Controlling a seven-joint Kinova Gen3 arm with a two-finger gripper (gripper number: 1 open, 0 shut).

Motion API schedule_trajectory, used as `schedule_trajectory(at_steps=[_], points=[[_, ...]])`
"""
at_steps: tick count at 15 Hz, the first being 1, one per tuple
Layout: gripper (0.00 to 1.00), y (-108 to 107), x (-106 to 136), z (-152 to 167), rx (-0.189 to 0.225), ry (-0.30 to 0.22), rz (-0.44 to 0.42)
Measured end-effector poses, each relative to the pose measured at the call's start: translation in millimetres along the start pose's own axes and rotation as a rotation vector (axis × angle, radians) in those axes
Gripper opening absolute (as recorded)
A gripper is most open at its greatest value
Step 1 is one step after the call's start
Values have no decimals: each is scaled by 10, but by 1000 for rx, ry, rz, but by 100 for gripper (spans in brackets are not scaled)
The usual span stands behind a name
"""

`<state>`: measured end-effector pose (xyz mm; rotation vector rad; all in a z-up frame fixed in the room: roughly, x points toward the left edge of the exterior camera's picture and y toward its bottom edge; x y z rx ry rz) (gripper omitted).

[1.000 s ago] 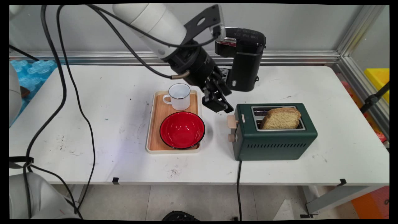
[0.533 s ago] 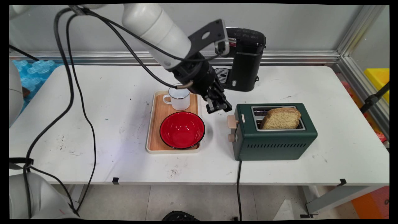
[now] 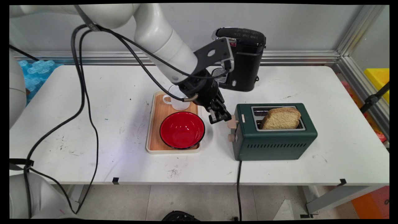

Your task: Press the toaster switch

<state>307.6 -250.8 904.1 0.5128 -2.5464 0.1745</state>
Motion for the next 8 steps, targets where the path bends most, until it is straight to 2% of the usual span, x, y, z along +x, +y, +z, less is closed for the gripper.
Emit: schedule_trajectory(at_steps=[8], points=[[0,-19,20,189,17,-7,-7]])
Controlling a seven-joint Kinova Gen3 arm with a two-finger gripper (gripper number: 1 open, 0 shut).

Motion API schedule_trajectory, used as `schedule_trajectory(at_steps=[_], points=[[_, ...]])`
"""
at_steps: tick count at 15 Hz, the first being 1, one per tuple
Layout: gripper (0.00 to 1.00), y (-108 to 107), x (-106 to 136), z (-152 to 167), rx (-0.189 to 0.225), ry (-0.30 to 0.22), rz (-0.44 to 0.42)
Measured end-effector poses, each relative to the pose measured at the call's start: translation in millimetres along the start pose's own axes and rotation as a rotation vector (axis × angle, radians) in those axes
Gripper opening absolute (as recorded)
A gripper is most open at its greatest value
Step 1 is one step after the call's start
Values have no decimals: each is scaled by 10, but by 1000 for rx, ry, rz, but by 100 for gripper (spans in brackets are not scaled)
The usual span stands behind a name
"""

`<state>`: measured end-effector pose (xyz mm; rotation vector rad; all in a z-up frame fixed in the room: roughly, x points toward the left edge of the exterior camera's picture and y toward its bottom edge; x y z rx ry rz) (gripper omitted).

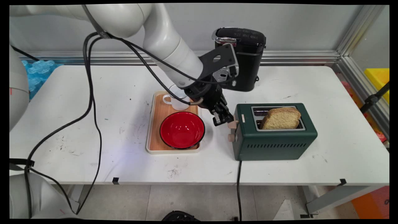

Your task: Press the toaster switch

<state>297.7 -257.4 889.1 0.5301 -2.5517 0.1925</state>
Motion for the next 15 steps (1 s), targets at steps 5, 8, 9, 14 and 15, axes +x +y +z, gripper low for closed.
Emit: schedule_trajectory(at_steps=[5,8,9,14,15], points=[[0,-26,14,101,10,1,0],[0,-36,6,159,13,0,3],[0,-38,0,179,14,-1,4],[0,-32,-48,284,13,-6,14],[0,-30,-61,307,13,-7,17]])
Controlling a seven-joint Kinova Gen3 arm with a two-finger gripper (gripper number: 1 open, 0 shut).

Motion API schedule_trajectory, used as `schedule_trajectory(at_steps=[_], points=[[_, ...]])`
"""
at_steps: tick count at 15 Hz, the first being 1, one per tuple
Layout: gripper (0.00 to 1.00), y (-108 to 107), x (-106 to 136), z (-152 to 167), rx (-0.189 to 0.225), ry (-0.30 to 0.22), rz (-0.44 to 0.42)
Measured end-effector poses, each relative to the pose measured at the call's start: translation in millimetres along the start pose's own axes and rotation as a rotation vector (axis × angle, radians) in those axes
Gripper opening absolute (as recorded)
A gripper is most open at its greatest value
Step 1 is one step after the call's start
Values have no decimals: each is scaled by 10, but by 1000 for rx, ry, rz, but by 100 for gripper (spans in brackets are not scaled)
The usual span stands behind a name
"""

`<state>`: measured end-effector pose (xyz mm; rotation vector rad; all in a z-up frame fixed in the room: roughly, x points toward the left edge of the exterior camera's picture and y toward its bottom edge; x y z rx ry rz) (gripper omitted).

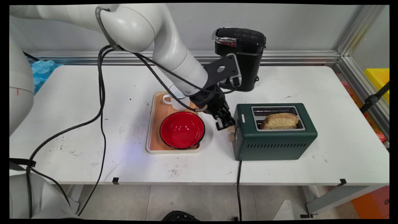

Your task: Press the toaster switch

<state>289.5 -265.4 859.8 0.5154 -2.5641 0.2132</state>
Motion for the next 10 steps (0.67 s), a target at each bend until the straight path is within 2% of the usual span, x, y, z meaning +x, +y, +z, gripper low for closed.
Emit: schedule_trajectory(at_steps=[10], points=[[0,20,-96,134,-2,-4,27]])
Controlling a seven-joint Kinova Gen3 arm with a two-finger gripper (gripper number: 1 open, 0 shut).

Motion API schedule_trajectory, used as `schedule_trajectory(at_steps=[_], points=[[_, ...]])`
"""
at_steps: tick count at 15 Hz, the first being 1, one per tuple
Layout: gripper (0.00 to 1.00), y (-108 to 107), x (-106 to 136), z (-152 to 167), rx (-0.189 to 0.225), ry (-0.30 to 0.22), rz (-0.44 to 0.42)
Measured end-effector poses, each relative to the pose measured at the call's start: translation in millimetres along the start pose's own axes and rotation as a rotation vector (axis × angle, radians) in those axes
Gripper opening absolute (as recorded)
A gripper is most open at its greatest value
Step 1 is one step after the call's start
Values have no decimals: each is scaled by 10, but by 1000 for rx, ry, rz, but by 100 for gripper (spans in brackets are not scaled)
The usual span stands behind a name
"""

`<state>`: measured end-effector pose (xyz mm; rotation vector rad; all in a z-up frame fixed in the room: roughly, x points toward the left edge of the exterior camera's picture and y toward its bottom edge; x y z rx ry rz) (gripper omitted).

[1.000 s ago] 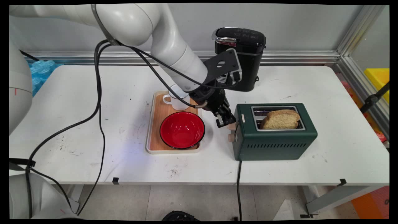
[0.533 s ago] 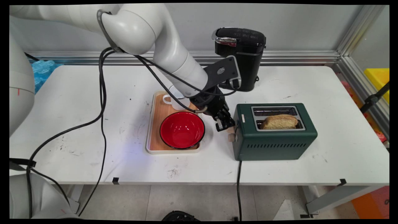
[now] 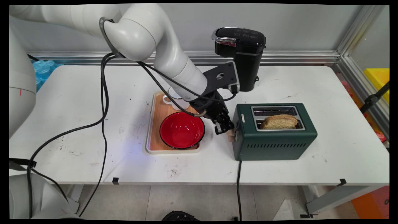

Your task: Press the toaster switch

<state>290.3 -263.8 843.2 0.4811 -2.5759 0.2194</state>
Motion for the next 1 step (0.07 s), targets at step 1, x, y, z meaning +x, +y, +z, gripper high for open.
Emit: schedule_trajectory(at_steps=[1], points=[[0,3,-10,2,0,0,2]])
